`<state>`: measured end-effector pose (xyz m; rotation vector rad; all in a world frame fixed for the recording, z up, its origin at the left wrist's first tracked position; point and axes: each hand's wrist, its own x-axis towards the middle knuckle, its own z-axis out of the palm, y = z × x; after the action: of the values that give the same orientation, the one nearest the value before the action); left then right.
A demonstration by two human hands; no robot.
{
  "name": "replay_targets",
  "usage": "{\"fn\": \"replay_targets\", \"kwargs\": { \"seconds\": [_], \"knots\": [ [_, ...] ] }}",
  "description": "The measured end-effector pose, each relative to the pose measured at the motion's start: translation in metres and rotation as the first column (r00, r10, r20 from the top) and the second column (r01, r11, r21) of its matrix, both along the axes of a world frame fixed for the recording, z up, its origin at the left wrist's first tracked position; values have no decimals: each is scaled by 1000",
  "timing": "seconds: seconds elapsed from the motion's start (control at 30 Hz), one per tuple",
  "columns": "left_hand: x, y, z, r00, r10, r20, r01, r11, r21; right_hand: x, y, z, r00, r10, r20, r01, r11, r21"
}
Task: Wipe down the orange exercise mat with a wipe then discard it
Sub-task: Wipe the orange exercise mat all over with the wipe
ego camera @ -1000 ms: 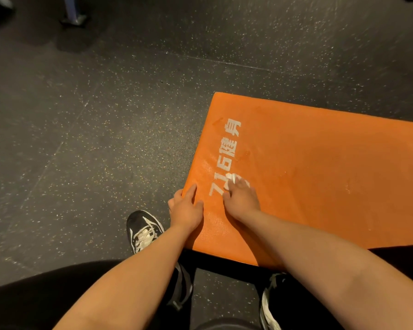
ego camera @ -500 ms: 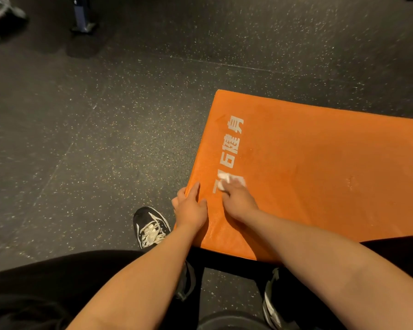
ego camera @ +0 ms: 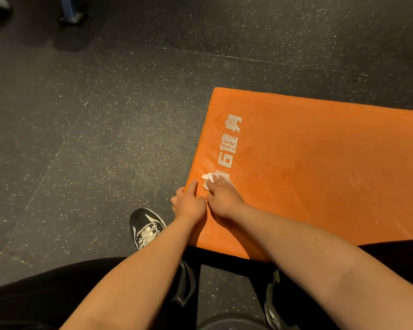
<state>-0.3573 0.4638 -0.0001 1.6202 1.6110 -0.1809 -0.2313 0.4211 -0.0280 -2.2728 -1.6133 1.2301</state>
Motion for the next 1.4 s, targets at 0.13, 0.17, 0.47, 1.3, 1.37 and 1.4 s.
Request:
{"fn": "replay_targets", "kwargs": {
  "seconds": [0.13,0.17,0.47,1.3,1.37,1.4],
  "knots": [
    [8,12,-8,1000,2,-24,-3,1000,-25,27,9,-11,994,65,82,-64,998,-20],
    [11,17,-10,1000,-4,-23,3,1000,-27,36,12,-13,993,-5,121,10,999,-40],
    [40,66,-32,997,-27,72,26,1000,13,25,53,-25,1000,-18,20,17,997,71],
    [52,87,-56,979,91,180,-101,994,46,49,98,-42,997,-36,75,15,965,263],
    [49,84,-56,975,106,194,-114,993,33,48,91,-44,992,121,33,-126,944,305],
    [47,83,-56,974,105,200,-115,993,39,51,90,-46,982,184,49,-190,930,315]
  ]
}}
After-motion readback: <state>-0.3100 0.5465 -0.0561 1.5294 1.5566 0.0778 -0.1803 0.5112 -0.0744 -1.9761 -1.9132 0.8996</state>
